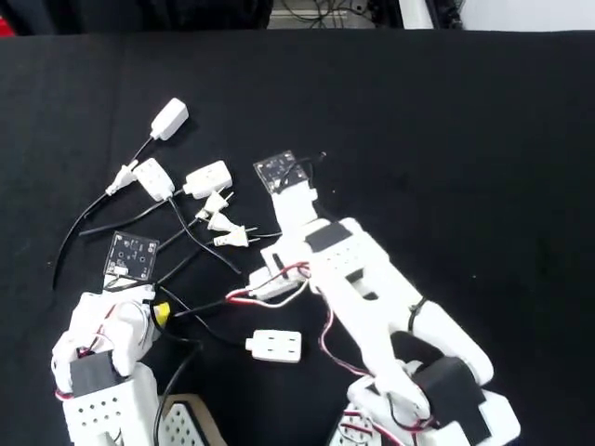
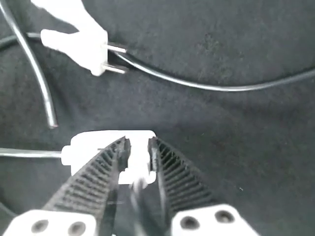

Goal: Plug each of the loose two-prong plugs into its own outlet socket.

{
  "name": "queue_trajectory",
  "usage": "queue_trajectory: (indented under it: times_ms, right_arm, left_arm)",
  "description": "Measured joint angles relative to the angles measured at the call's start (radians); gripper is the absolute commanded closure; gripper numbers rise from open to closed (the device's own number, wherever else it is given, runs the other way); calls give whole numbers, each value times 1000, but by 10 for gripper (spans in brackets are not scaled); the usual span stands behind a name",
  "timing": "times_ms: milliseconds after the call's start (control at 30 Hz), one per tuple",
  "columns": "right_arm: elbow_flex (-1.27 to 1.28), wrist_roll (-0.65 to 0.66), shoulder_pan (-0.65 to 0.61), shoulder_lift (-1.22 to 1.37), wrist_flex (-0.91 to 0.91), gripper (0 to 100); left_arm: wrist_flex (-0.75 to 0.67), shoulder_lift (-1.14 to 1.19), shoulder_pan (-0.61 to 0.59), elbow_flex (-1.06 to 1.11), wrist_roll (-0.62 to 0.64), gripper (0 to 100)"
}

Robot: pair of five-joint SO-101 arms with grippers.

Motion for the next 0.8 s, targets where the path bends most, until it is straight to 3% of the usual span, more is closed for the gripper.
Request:
queue_trajectory:
  times_ms: [500,800]
  right_arm:
    - [-5,213,292,2,26,987]
    - [-3,298,494,3,-84,984]
  left_arm:
    - [-2,0,0,0,0,711]
    - [-2,0,0,0,0,711]
